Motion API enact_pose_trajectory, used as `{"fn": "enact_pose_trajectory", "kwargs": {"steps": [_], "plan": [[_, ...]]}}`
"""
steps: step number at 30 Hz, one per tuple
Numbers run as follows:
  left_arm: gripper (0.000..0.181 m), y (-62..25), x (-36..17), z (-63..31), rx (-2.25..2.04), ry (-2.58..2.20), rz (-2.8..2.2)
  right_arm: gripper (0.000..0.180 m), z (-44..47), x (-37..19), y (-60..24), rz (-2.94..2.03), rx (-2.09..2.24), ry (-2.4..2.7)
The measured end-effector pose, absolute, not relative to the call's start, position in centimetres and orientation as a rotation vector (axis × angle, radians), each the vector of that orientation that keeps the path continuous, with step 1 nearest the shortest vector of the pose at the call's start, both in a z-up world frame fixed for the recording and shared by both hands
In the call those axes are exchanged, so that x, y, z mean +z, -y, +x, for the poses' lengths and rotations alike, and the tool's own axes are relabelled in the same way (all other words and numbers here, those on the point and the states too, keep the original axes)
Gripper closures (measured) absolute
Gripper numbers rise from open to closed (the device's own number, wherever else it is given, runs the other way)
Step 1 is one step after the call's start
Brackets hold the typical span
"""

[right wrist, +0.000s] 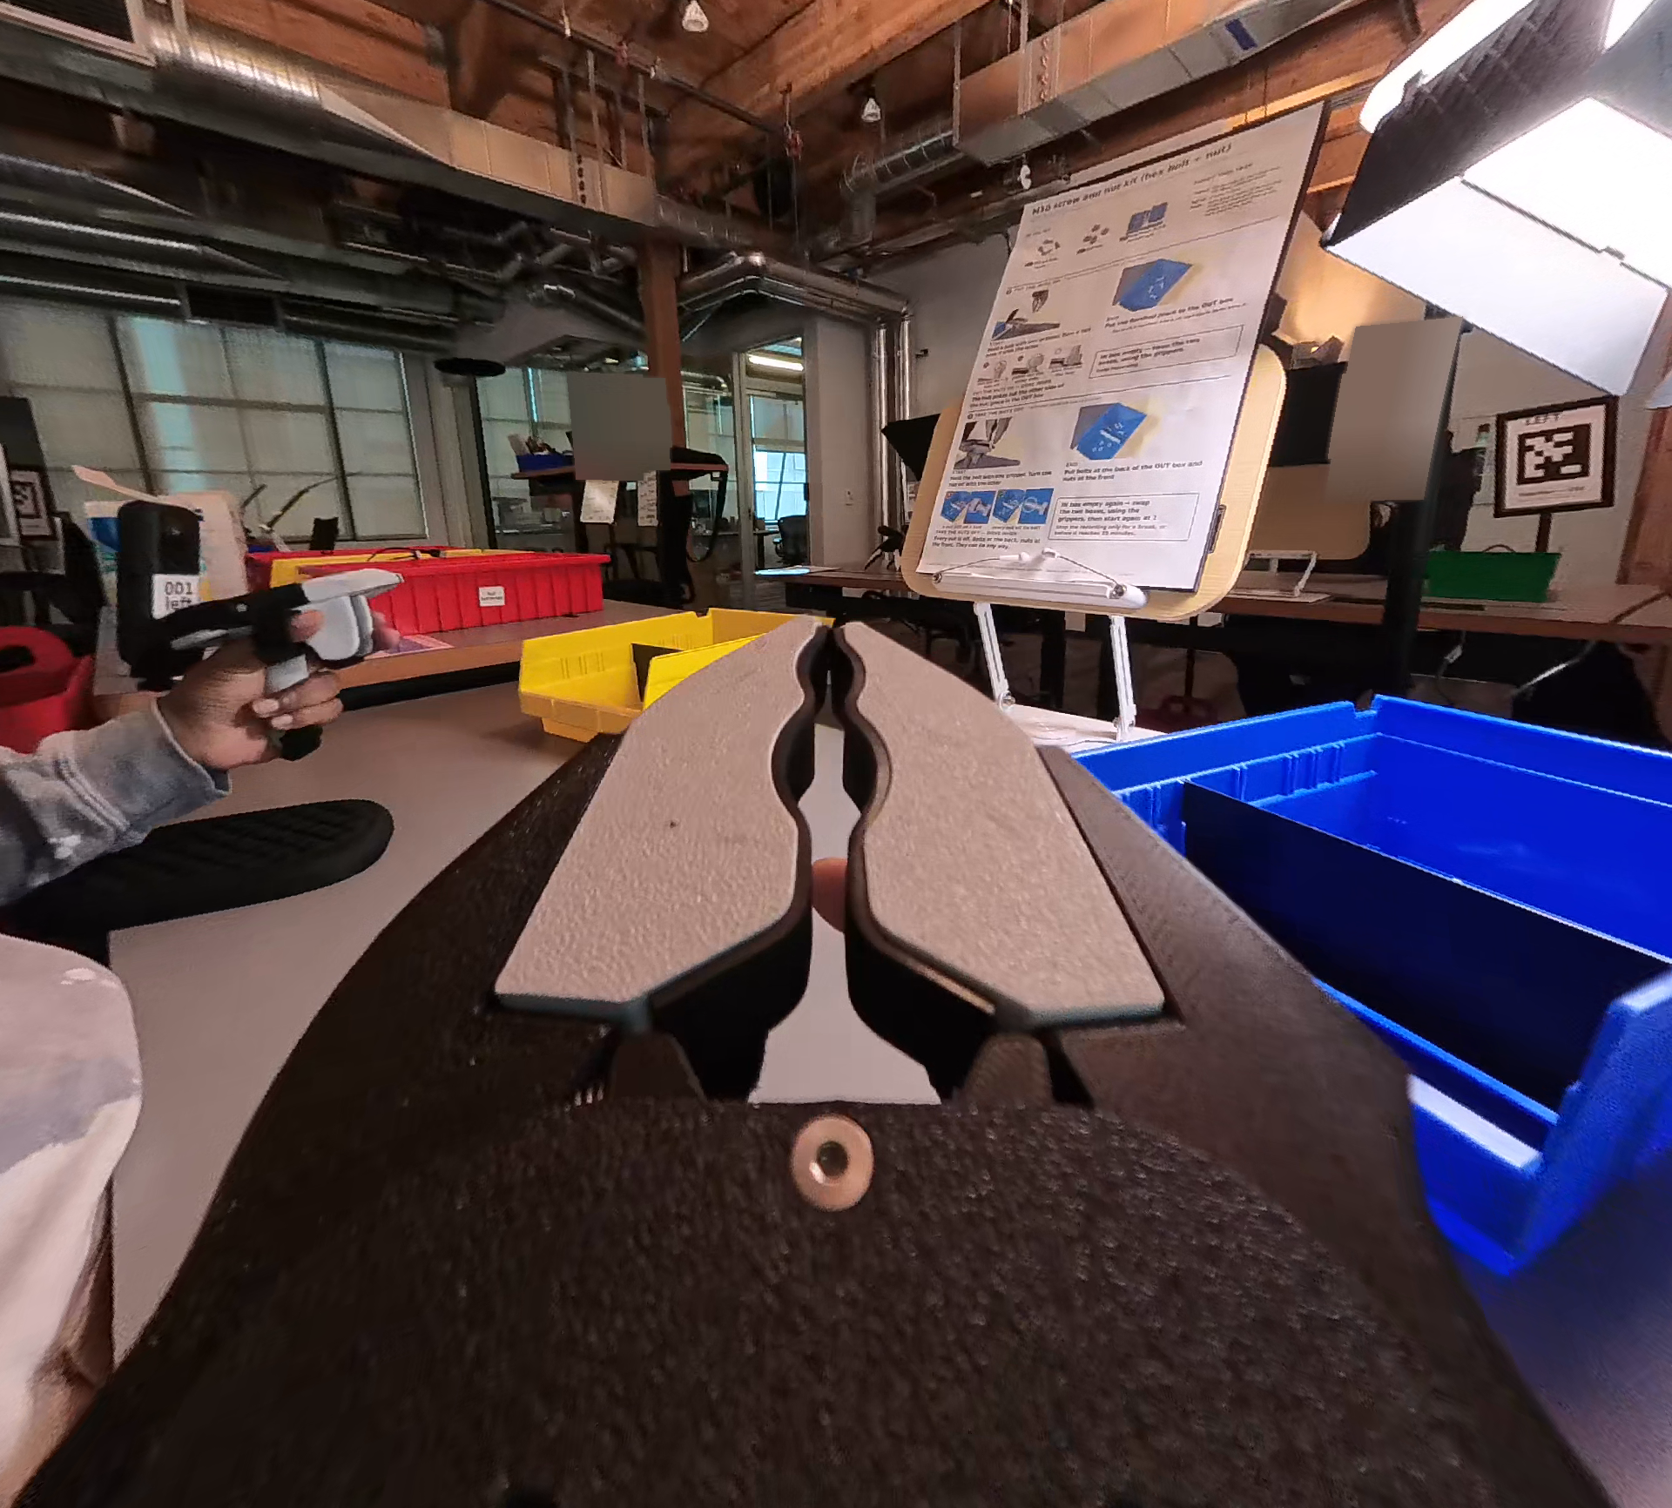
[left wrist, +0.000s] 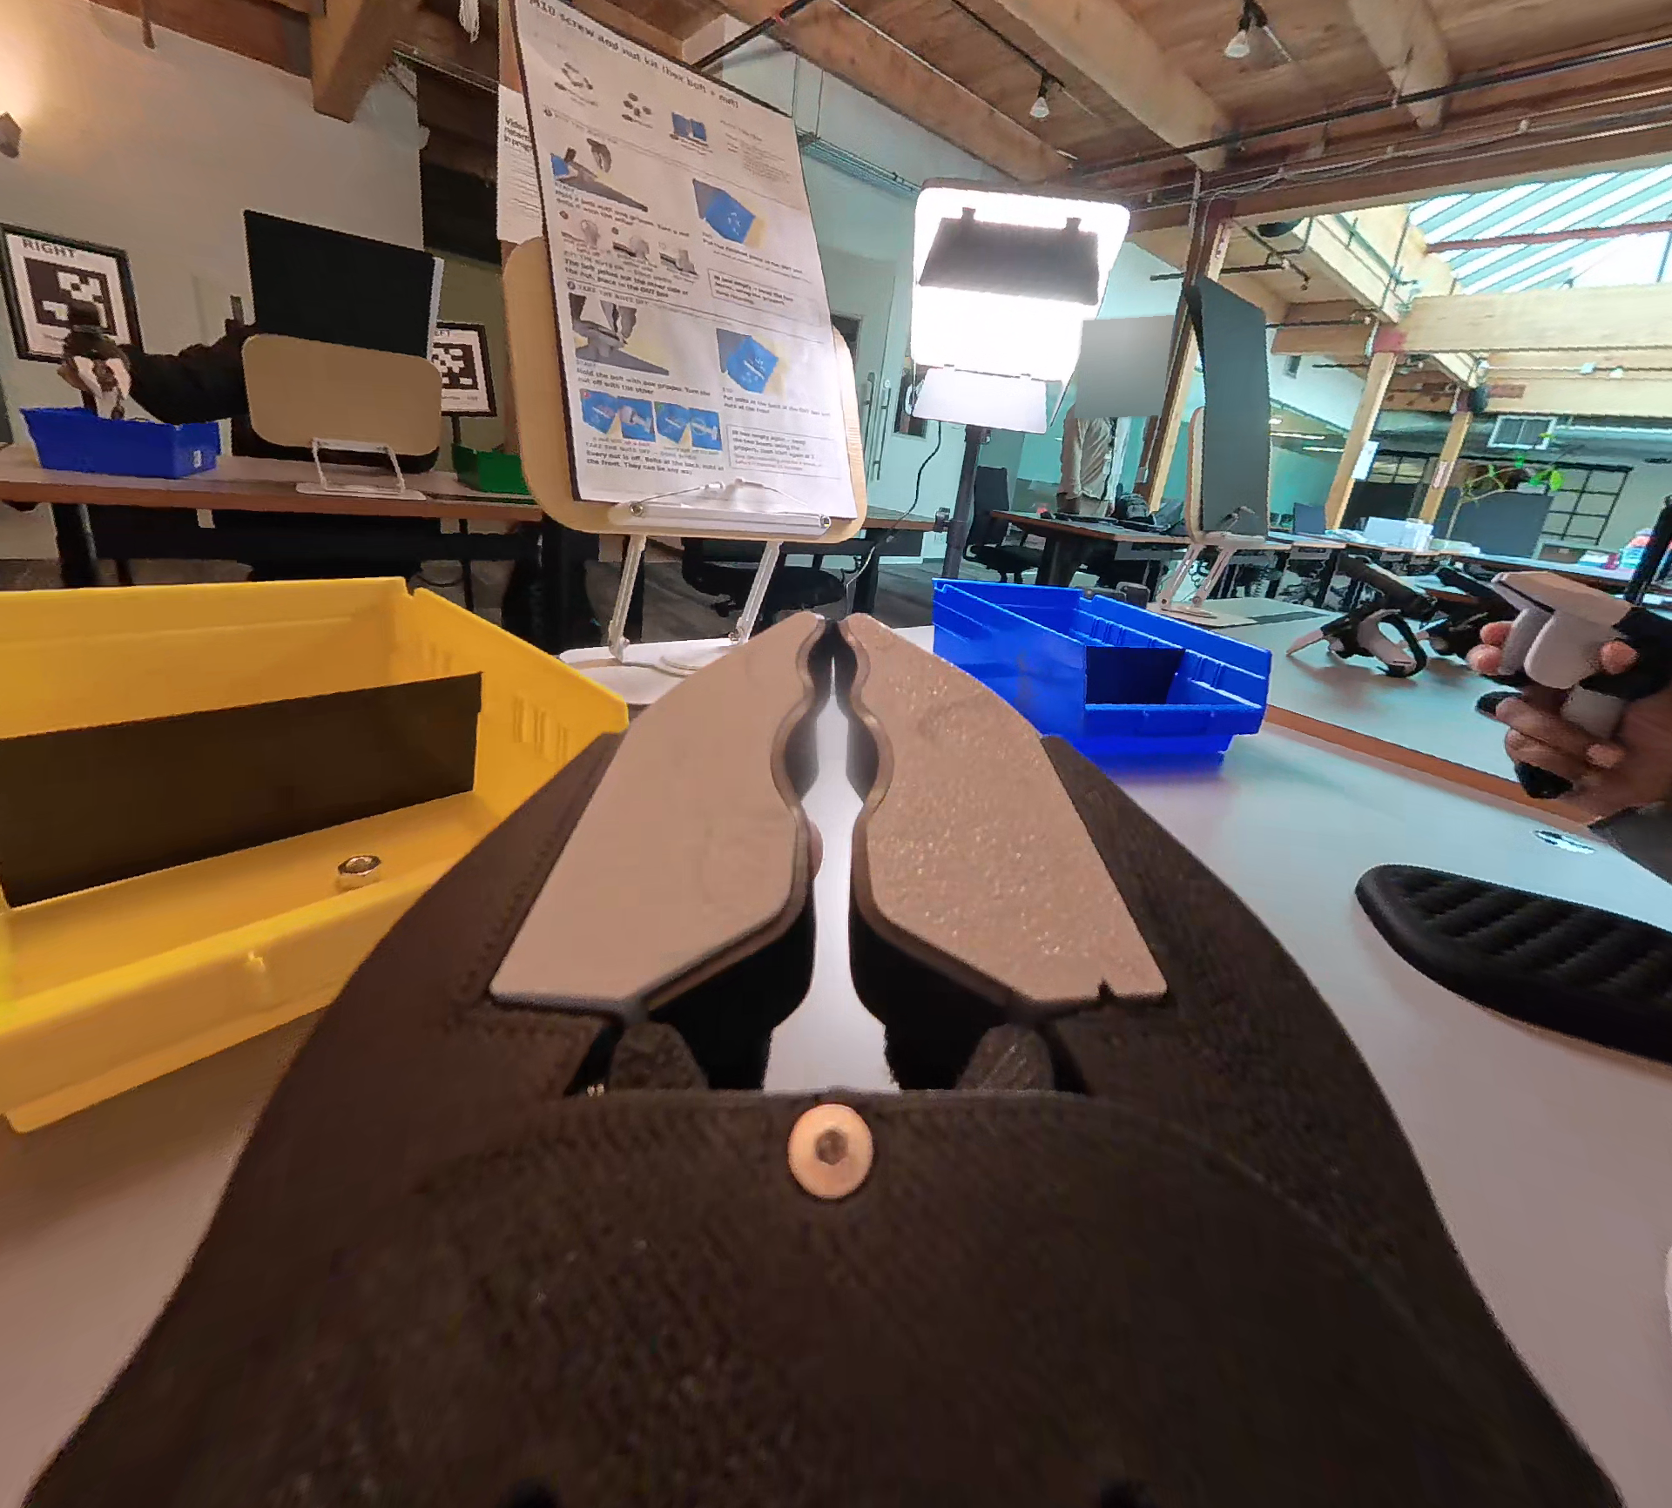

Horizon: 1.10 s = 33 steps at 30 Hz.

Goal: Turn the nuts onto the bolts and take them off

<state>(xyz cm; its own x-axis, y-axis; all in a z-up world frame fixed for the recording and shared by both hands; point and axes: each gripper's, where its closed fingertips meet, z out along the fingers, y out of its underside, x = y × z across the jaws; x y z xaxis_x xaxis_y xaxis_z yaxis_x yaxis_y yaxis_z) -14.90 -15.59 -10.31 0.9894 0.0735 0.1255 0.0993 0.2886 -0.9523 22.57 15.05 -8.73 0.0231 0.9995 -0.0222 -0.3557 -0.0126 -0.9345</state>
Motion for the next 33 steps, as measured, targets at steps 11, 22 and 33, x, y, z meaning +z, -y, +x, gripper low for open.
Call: {"fn": "enact_pose_trajectory", "kwargs": {"steps": [11, 22, 33], "plan": [[0.180, 15.7, -10.6, -15.3, 0.022, 0.153, -1.277, 0.180, 21.0, -9.6, -14.3, -0.972, 1.384, 0.970], [0.180, 15.8, -10.2, -15.0, 0.012, 0.148, -1.300, 0.180, 18.3, -9.4, -13.4, -1.032, 1.350, 1.048], [0.180, 8.4, -10.5, -15.6, 0.354, 0.099, -1.642, 0.180, 5.4, -6.8, -13.7, -1.201, 0.971, 1.117]]}}
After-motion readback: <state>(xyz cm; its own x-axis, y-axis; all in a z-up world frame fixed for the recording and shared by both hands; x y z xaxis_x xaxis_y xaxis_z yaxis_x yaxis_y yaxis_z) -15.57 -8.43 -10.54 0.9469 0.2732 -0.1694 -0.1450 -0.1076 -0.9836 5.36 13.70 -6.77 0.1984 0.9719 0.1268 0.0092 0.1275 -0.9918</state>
